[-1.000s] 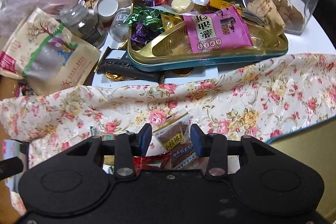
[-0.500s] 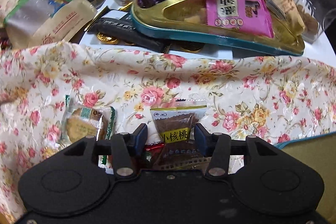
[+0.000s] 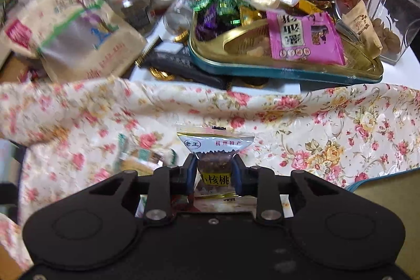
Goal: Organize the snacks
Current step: 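Lift the walnut packet with the right tool while the left tool grasps the white-green packet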
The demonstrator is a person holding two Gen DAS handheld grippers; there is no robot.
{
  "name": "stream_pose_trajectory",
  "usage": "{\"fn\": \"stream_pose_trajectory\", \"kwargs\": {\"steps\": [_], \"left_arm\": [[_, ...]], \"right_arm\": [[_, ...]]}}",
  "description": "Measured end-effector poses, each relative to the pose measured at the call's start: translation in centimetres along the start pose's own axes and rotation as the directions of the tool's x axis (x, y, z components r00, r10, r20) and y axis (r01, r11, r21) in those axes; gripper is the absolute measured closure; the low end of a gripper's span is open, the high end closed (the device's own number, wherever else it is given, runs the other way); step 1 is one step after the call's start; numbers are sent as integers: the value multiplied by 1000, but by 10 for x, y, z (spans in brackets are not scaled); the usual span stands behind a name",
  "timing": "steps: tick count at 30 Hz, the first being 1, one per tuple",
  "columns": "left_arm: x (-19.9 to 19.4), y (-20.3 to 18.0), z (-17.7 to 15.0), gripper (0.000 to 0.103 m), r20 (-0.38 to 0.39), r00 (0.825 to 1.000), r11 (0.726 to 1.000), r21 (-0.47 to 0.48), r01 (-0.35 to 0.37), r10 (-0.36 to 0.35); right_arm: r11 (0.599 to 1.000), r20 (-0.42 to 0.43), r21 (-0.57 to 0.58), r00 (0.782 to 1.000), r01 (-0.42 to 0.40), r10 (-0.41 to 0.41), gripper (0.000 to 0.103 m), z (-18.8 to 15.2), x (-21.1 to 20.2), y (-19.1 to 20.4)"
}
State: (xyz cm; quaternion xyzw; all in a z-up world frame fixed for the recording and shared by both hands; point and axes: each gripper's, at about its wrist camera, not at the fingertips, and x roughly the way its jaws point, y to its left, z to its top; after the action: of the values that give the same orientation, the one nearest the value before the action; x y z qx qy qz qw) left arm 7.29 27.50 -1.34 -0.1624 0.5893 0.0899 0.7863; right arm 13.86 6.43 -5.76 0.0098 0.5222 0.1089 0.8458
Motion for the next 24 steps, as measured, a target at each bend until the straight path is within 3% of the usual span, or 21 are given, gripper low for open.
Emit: {"fn": "stream_pose_trajectory", "kwargs": {"steps": [6, 12, 19, 24], "left_arm": [[8, -6, -9, 37, -29, 999, 999, 39, 18, -17], [9, -29, -17, 37, -17, 999, 993, 109, 35, -33], [26, -50, -26, 37, -62, 993, 988, 113, 109, -102], [42, -65, -26, 37, -70, 994, 990, 108, 95, -88]], "right_arm": [[978, 24, 128, 986, -166, 165, 74, 6, -37, -15], [950, 20, 194, 969, -245, 246, 74, 0, -66, -27], [963, -57, 194, 977, -189, 204, 74, -20, -76, -37], [976, -107, 177, 983, -130, 151, 74, -30, -74, -45]]}}
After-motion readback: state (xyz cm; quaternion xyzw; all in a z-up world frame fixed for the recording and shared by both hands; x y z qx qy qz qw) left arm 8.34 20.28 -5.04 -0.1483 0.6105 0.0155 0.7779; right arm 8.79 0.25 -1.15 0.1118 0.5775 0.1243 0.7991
